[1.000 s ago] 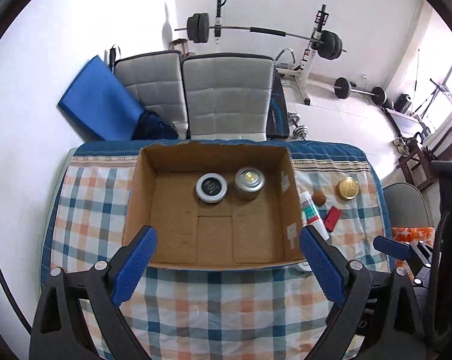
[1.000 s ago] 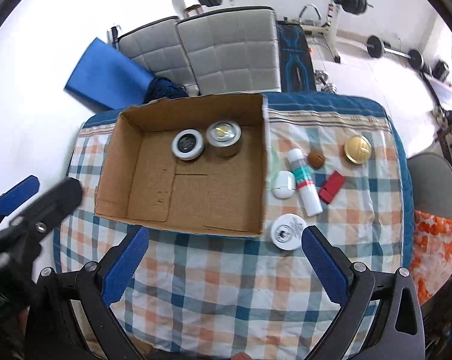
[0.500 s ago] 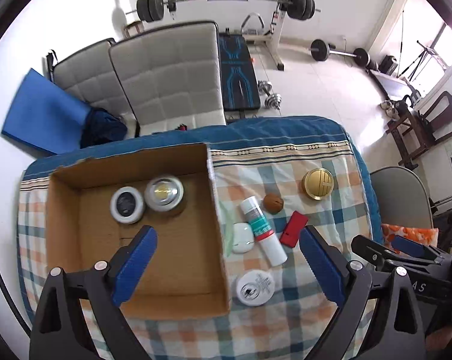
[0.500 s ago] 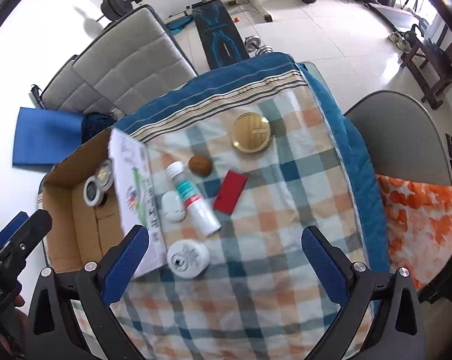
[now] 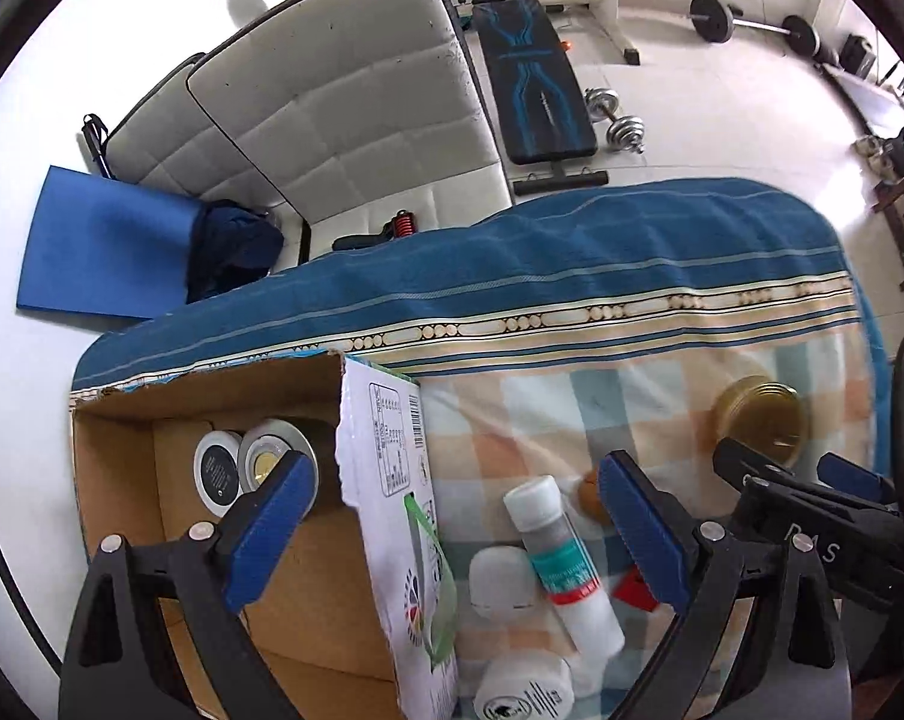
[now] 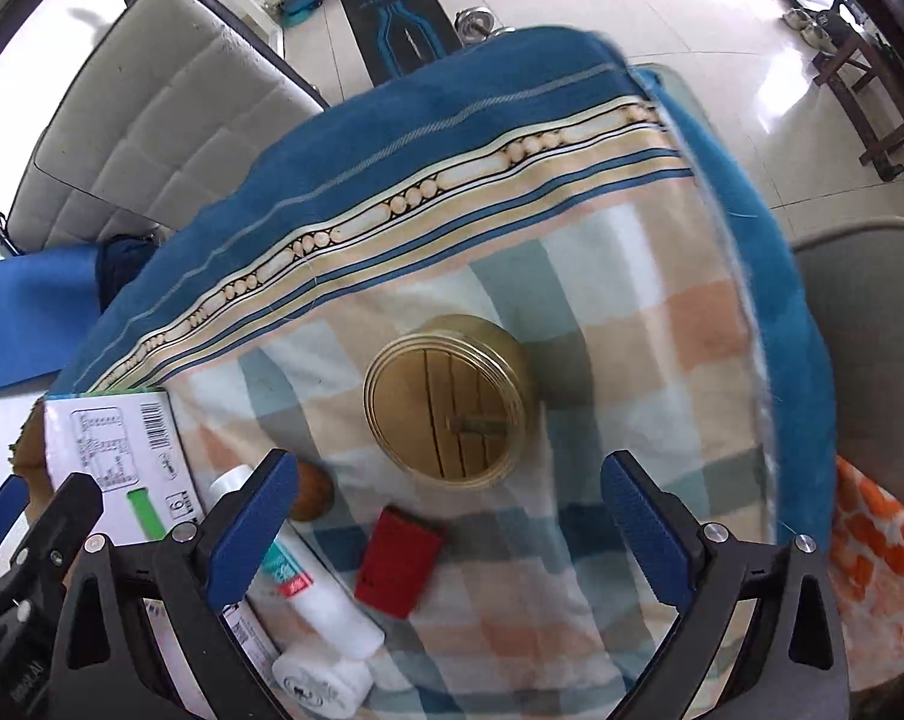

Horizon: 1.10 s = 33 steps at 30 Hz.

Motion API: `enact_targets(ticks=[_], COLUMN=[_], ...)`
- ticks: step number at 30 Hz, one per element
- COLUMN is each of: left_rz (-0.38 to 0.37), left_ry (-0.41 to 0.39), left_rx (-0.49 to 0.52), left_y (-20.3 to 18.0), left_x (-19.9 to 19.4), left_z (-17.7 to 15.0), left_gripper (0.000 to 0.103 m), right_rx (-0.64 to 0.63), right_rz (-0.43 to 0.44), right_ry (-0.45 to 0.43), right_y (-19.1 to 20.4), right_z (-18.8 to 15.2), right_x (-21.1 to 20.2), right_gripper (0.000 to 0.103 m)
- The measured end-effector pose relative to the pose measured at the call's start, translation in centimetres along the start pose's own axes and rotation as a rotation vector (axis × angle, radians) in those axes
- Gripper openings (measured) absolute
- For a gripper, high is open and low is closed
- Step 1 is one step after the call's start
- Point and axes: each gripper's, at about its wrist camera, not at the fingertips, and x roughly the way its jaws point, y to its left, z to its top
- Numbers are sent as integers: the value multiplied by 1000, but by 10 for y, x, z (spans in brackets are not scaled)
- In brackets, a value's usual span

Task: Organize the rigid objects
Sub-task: 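Move both tools back over the remaining items on the tablecloth, then grasp the white tube with the left tool while the right tool grasps the gold tin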

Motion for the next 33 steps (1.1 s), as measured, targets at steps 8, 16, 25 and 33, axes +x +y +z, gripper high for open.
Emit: enact_targets(ticks=[8, 16, 25, 33], left_rz=[14, -98, -269, -159], left_ry=[33, -1, 113, 231], left_rx=[-20, -49, -146, -131], left_y=[-2, -9, -25, -61], left_x=[16, -15, 2, 50], left_z=[-1, -26, -66, -68], left_gripper=[97, 97, 97, 97], right_rx=[-38, -100, -56, -35], right_rz=[-88, -72, -3, 46], right_ry=[58, 105, 81, 40], right_y=[5, -22, -75, -88], right_z=[6, -20, -38, -48], right_x=[37, 20, -3, -21], right_gripper=[66, 21, 30, 52])
